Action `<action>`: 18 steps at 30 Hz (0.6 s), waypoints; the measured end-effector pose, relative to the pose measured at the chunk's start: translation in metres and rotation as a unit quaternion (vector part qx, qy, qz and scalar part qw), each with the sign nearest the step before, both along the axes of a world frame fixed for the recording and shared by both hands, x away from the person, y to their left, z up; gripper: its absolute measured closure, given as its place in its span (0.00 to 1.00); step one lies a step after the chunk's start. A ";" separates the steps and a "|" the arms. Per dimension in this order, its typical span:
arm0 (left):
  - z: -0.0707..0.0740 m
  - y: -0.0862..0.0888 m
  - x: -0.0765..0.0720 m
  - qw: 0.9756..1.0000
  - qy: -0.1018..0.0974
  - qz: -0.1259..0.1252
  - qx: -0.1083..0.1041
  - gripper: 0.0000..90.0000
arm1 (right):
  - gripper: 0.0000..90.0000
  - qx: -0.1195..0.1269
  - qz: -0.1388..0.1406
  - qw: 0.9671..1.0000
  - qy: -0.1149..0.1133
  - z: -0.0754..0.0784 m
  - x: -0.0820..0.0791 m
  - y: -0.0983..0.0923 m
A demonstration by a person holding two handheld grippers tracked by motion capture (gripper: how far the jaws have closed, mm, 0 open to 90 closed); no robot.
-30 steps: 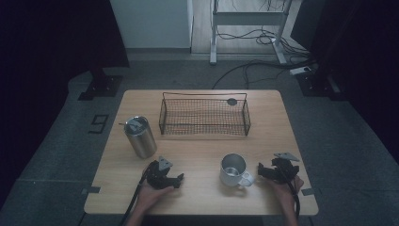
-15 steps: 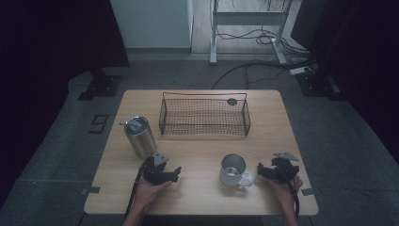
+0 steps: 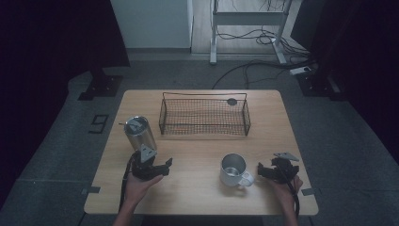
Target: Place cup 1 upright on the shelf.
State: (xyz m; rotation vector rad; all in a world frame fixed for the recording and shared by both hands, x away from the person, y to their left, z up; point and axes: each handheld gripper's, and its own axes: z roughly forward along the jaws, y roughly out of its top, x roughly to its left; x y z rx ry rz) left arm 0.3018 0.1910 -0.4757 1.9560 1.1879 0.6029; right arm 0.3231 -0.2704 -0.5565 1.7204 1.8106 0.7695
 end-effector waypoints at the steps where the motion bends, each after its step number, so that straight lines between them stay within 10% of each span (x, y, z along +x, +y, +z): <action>1: 0.001 0.002 0.000 1.000 0.000 0.001 -0.001 0.20 | 0.00 0.000 0.000 1.000 0.000 0.000 0.000 0.000; 18: 0.012 0.020 0.005 1.000 0.003 0.010 -0.012 0.18 | 0.00 0.001 0.004 1.000 -0.001 0.000 0.000 0.000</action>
